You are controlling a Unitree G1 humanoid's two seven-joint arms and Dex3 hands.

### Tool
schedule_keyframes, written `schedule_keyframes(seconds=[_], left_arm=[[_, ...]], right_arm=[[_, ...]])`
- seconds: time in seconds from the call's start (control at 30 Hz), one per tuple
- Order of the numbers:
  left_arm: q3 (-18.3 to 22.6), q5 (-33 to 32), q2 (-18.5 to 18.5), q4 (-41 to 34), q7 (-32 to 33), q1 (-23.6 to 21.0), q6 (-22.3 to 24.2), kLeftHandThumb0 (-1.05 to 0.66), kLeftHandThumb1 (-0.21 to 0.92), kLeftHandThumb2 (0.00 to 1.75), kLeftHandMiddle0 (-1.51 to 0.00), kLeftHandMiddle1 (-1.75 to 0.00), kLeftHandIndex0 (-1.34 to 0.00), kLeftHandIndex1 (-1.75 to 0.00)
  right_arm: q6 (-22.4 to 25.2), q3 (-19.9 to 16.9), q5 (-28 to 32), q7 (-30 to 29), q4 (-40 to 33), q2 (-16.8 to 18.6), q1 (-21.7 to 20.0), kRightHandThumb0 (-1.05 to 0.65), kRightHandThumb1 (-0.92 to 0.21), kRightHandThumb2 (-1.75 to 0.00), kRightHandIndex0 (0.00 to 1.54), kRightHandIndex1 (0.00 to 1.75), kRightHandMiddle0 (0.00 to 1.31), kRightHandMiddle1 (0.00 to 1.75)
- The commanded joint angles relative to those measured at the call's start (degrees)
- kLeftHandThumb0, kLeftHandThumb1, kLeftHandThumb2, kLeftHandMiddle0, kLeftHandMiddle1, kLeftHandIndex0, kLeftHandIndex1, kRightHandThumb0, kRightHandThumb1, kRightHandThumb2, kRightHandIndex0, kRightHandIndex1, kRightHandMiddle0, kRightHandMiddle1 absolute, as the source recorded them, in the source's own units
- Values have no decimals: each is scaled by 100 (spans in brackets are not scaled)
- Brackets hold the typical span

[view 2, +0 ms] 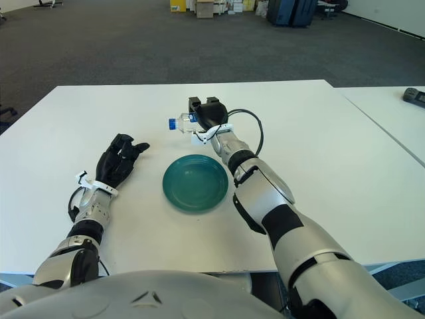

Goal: Put the bottle into the plate.

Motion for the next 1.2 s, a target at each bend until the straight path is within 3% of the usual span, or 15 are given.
schedule_keyframes(seconds=[0.0, 0.37, 0.73, 1.17], left_arm=[[44, 21, 8, 258, 58, 24, 24, -36, 92, 52, -54, -140, -20, -175], [125, 6, 126, 633, 19, -199, -6, -36, 92, 52, -51, -136, -20, -175], [166, 49, 211, 903, 83, -370, 15, -36, 92, 52, -51, -131, -20, -175], [203, 30, 250, 1033, 25, -474, 51, -36, 92, 52, -53, -131, -20, -175]], right_arm=[[-189, 42, -16, -165, -286, -283, 8, 0, -10, -158, 77, 175, 54, 175], [-360, 77, -119, 187, -1798, -892, 434, 0, -7, -161, 80, 175, 57, 175], [85, -25, -272, 798, -3868, -1498, 1439, 0, -8, -159, 78, 175, 55, 175], [541, -229, -403, 2224, -5932, -2145, 2707, 0, -13, -154, 75, 174, 52, 175]])
